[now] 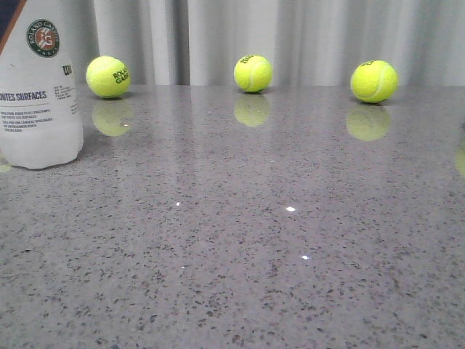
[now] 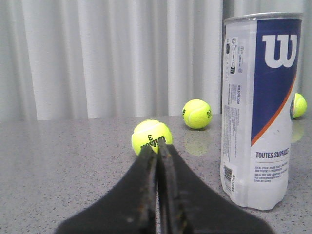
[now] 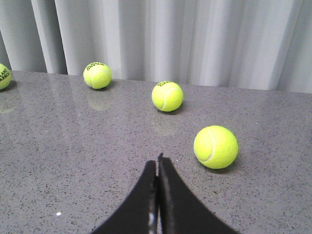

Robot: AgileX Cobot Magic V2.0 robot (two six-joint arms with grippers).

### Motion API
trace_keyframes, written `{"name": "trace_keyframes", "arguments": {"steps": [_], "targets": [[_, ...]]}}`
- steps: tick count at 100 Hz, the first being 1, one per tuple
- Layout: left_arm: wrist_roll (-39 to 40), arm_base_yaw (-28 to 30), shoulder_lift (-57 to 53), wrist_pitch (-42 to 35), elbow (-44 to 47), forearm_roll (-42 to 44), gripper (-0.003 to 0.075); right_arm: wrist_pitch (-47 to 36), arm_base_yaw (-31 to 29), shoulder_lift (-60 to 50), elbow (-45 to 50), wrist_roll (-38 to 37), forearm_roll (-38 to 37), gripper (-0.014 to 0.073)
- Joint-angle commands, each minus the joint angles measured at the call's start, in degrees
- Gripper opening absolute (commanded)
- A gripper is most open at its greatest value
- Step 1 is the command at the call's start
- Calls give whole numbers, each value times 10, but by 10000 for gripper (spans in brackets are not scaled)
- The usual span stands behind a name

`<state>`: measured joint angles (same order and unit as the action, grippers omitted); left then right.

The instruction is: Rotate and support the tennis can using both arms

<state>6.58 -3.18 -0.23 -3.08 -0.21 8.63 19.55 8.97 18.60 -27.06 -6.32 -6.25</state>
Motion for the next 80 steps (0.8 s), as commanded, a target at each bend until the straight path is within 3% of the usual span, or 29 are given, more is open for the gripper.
{"name": "trace_keyframes", "arguments": {"steps": [1,58,80], "targets": [[7,-1,-20,-50,27,-1,-21,-47,-3,3,-14,1,-7,-70],[7,-1,-20,-50,27,-1,-21,-50,-3,3,-14,2,-7,-70],[7,-1,-20,-50,27,-1,-21,-156,-11,-21,49,2,20,-70]]}}
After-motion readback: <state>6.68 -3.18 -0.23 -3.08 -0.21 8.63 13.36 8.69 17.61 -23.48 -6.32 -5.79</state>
